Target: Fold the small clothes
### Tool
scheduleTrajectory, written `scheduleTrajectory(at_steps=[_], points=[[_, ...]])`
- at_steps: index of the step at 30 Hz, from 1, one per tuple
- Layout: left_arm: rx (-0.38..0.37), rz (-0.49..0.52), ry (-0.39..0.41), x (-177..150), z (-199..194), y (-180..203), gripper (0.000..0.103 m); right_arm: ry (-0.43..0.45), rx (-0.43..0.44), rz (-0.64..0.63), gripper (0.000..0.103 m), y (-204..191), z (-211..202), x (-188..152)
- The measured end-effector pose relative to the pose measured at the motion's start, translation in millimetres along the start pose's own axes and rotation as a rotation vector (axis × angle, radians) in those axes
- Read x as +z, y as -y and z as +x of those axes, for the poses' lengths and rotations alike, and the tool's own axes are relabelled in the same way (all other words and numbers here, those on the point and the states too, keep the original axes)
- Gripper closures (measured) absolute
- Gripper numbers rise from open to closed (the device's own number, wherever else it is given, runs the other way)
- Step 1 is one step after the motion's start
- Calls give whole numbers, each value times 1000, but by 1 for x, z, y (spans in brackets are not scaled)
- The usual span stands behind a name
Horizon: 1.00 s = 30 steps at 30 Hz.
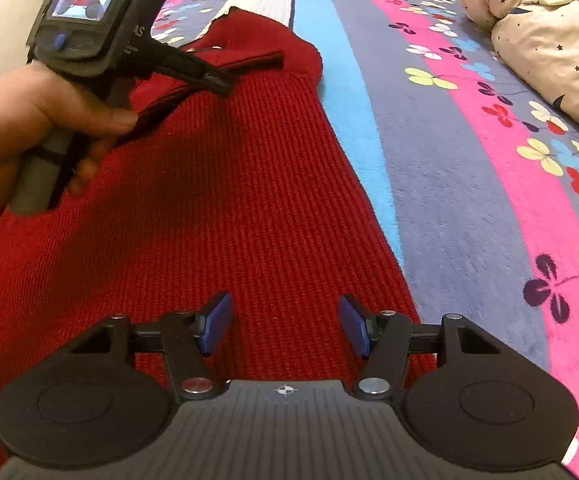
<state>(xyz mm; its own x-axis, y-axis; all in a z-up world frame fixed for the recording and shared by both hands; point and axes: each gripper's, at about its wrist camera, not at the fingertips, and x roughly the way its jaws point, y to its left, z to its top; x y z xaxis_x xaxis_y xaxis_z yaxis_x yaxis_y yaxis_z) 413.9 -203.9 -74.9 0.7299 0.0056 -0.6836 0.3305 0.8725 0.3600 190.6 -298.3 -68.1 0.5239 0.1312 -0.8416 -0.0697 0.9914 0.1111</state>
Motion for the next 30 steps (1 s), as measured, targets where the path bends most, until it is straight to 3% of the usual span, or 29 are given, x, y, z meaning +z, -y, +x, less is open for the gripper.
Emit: scheduleTrajectory(at_steps=[2, 4, 7, 10, 12, 14, 16, 18, 21, 23, 25, 27, 30], points=[[-2, 3, 42, -4, -10, -26, 91, -5, -8, 7, 41, 2, 3, 1], [59, -24, 94, -13, -27, -64, 91, -5, -13, 7, 41, 1, 5, 3], [154, -234, 123, -47, -61, -161, 91, -2, -13, -10, 41, -4, 6, 3], [353, -458, 106, -113, -98, -272, 92, 7, -11, -27, 41, -8, 4, 2], [546, -621, 52, -170, -123, -341, 89, 10, -20, -25, 41, -7, 3, 2], [729, -741, -16, -221, -144, -386, 88, 6, -30, -19, 41, -7, 4, 2], [825, -872, -67, -262, -166, -413, 75, 5, -36, -24, 41, -8, 5, 1], [825, -969, -30, -285, -186, -415, 58, 16, -38, -31, 41, -11, 5, 1], [712, -996, 46, -295, -191, -385, 50, 54, -41, -43, 41, -15, 3, 0], [584, -996, 48, -295, -174, -359, 48, 88, -52, -33, 42, -14, 0, 0], [389, -986, -39, -281, -142, -338, 48, 138, -60, 0, 44, -10, -6, 2], [275, -885, 5, -259, -119, -317, 48, 206, -42, 51, 54, -2, -16, 5], [216, -643, 11, -231, -90, -285, 48, 319, -21, 136, 63, 14, -31, 10]])
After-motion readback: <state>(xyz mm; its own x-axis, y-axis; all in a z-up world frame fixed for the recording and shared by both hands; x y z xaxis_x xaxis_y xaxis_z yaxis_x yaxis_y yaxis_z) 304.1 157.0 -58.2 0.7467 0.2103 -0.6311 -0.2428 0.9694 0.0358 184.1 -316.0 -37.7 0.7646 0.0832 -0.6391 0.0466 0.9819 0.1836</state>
